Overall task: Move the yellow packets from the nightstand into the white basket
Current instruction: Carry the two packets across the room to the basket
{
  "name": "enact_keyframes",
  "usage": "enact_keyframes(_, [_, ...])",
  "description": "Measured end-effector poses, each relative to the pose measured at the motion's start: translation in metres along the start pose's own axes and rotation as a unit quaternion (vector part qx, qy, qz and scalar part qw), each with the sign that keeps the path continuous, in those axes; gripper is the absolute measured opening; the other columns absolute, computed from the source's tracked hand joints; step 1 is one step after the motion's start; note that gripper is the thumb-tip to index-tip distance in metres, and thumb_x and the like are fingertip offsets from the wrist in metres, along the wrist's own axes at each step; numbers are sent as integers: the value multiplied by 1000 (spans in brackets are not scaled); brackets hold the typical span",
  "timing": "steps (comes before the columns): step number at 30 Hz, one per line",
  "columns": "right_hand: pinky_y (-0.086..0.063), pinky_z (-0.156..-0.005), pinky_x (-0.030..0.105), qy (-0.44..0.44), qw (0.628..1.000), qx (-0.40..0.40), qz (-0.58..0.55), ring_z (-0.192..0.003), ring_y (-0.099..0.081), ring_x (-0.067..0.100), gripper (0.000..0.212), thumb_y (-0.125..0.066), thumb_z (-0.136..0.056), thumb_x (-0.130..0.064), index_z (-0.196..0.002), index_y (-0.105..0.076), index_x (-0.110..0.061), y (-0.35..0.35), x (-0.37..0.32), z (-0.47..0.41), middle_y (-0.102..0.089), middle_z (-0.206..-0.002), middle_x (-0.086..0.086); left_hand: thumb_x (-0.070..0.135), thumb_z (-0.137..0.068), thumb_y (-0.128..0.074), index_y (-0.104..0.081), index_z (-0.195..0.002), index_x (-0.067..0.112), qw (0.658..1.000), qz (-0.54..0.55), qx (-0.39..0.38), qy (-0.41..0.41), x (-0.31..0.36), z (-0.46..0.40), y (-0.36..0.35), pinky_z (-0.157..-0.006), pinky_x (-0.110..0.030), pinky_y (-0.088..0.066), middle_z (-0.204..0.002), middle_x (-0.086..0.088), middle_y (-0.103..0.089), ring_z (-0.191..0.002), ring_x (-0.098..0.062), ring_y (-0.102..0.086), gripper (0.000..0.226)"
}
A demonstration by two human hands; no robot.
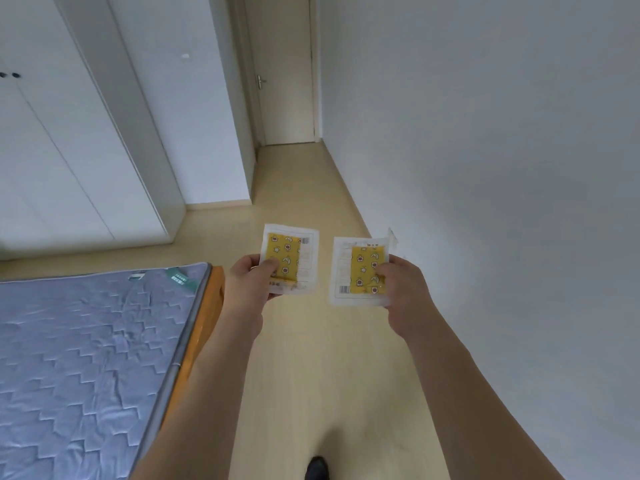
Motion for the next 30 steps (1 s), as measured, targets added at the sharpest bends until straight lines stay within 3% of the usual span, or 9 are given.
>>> enact_keyframes(4, [-48, -48, 18, 13, 999, -30, -13, -57, -66, 6, 37, -41, -92, 3, -78, -67, -19, -52, -20, -89, -70, -73, -6, 10, -93, -57, -63, -105, 5, 1000, 12, 26, -13, 8, -92, -6, -71, -33, -57, -98, -8, -73, -87, -24, -71, 14])
enact_keyframes(8, [-45, -47, 18, 6, 999, -52, -1, -59, -65, 6, 37, -41, -92, 3, -79, -66, -21, -117, -52, -180, -69, -75, -7, 9, -93, -57, -63, -109, 3, 999, 19, 45, -21, 37, -195, -9, -84, -43, -58, -101, -11, -73, -92, -28, -71, 18])
enact_keyframes(11, [-44, -53, 21, 7, 998, -65, -1, -64, -66, 9, 36, -43, -92, 2, -80, -67, -22, -160, -73, -244, -70, -77, -6, 10, -92, -59, -63, -104, 6, 997, 31, 66, -32, 63, -270, -11, -81, -40, -58, -101, -10, -73, -91, -26, -71, 14])
enact_keyframes(18, [-49, -50, 19, -6, 996, -90, -9, -60, -68, 8, 38, -43, -92, 3, -78, -67, -23, -228, -95, -378, -72, -70, -8, 12, -92, -60, -64, -103, 7, 997, 32, 62, -24, 78, -405, -45, -85, -43, -57, -100, -9, -74, -93, -28, -71, 13])
enact_keyframes(24, [-50, -67, 27, -6, 994, -110, 13, -71, -68, 17, 36, -43, -91, 2, -81, -70, -20, -300, -103, -519, -72, -76, -5, 10, -93, -59, -64, -104, 7, 996, 13, 88, -19, 81, -536, -70, -82, -40, -58, -100, -9, -74, -92, -27, -71, 12])
enact_keyframes(27, [-48, -67, 26, 12, 990, -139, 32, -71, -67, 18, 37, -42, -91, 2, -77, -68, -21, -344, -123, -593, -71, -74, -7, 8, -93, -57, -62, -107, 4, 993, 5, 111, -35, 102, -609, -80, -78, -38, -57, -102, -11, -73, -91, -27, -70, 16])
enact_keyframes(30, [-45, -72, 30, 19, 987, -153, 39, -75, -63, 22, 29, -41, -88, 2, -90, -69, -7, -390, -146, -664, -73, -83, 6, 6, -93, -56, -62, -111, 1, 989, 5, 142, -47, 128, -675, -81, -73, -34, -54, -104, -13, -72, -89, -26, -69, 20])
Point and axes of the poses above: each hand's wrist, its own z-axis away from the middle knuckle, its own y-axis out of the back of the hand, x = y × z, the point moved 6 cm from there along -z, towards the middle knuckle
